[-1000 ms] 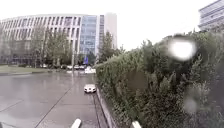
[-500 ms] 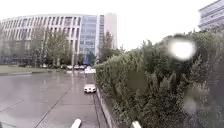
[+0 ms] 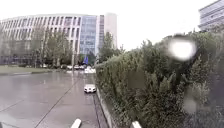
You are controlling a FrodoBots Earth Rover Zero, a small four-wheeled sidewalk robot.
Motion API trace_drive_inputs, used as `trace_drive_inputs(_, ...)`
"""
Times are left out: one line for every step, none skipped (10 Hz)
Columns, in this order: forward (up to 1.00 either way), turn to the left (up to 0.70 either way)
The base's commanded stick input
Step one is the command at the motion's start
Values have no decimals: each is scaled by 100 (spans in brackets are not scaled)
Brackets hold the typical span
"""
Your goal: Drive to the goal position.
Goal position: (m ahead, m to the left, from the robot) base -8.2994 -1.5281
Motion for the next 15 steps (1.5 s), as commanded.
trace_drive_inputs(6, 0)
trace_drive_inputs(6, 0)
trace_drive_inputs(6, 0)
trace_drive_inputs(6, 0)
trace_drive_inputs(6, 0)
trace_drive_inputs(6, 0)
trace_drive_inputs(6, 0)
trace_drive_inputs(6, 0)
trace_drive_inputs(6, 0)
trace_drive_inputs(6, 0)
trace_drive_inputs(6, 0)
trace_drive_inputs(6, 0)
trace_drive_inputs(6, 0)
trace_drive_inputs(6, 0)
trace_drive_inputs(6, 0)
